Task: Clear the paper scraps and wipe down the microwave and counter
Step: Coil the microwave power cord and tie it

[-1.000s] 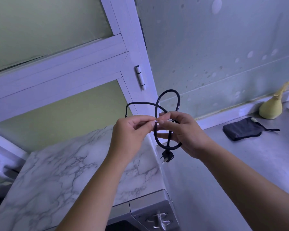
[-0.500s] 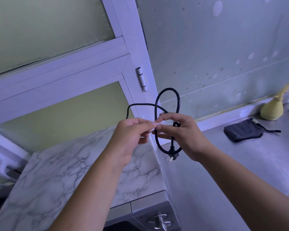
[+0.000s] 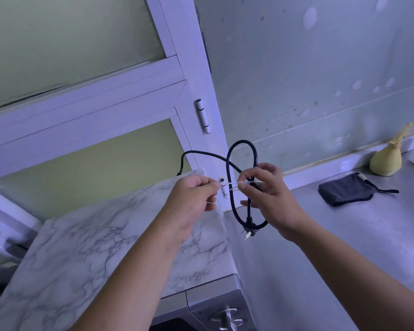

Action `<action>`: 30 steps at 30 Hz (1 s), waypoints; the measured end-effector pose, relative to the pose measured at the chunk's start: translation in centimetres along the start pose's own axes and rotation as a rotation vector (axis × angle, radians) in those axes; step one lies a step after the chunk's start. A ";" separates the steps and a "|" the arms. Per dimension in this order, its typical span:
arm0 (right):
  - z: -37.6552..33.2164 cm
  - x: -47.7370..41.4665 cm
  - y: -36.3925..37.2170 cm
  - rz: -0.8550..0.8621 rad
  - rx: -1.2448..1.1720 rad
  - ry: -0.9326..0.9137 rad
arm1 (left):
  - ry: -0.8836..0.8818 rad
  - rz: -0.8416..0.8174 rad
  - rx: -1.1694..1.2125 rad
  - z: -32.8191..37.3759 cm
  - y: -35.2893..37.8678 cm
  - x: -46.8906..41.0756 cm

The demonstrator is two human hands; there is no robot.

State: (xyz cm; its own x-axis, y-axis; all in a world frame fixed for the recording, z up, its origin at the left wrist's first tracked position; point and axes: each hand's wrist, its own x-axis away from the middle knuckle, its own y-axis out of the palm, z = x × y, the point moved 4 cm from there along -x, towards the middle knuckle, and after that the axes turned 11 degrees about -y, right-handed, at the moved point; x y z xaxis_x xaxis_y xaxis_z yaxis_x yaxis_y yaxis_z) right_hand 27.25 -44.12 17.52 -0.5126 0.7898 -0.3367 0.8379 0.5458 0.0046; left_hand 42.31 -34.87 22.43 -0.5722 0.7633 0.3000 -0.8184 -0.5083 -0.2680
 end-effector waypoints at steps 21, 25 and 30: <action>-1.7 -0.2 -2.7 0.107 0.595 -0.591 | -0.053 0.098 -0.056 -3.1 -2.2 -1.5; -1.5 -0.8 -2.9 0.187 0.471 -0.496 | -0.057 0.075 -0.034 -2.5 -2.0 -1.0; -0.3 -1.5 -3.1 0.180 0.309 -0.325 | 0.003 -0.090 0.037 -1.0 -0.4 1.2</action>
State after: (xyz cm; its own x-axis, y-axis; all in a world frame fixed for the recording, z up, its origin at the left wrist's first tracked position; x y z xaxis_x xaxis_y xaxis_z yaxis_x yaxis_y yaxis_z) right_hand 25.37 -46.96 18.31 -0.3101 0.7094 -0.6329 0.9498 0.2607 -0.1731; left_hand 41.98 -33.32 21.99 -0.4965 0.8076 0.3182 -0.8678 -0.4523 -0.2060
